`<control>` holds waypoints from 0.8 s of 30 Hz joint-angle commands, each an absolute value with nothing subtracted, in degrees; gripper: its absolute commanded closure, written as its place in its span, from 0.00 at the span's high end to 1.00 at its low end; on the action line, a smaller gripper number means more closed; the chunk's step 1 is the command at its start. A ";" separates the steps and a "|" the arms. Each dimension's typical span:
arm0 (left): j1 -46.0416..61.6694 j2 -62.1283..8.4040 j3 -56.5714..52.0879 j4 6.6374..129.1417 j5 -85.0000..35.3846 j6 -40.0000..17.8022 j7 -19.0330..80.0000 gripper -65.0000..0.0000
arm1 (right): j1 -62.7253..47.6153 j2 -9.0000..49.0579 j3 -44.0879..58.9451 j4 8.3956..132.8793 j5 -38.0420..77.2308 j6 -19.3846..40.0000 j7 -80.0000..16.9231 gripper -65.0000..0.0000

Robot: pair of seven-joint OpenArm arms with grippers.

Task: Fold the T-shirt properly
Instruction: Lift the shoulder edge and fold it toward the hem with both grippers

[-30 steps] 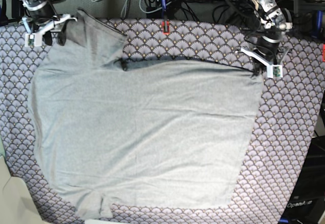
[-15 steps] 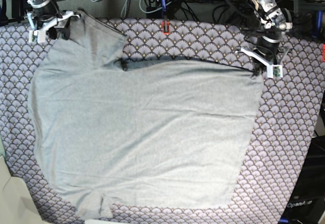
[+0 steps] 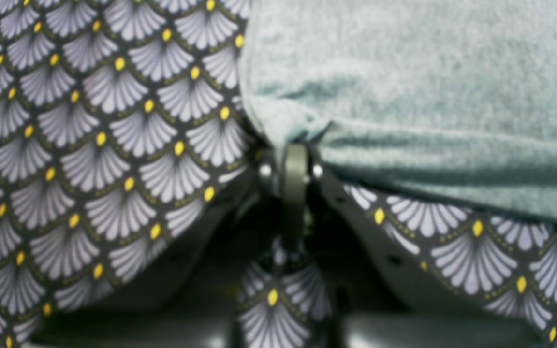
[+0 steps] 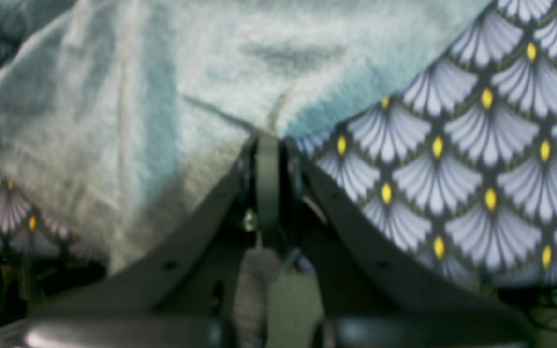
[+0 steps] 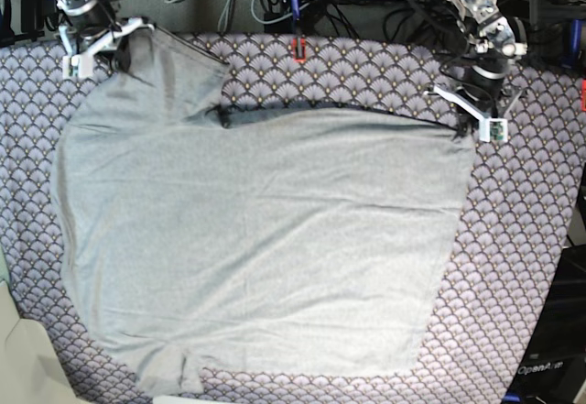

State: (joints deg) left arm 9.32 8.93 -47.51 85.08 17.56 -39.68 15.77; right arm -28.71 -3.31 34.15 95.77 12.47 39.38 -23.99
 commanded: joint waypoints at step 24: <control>0.40 9.00 -47.43 89.89 21.23 -40.00 23.87 0.00 | -16.57 4.00 34.33 107.03 13.41 40.00 -31.08 0.00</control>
State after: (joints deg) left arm 1.08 9.39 -47.51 88.62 21.93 -40.32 24.95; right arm -16.82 3.31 34.04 105.86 12.51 39.86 -32.58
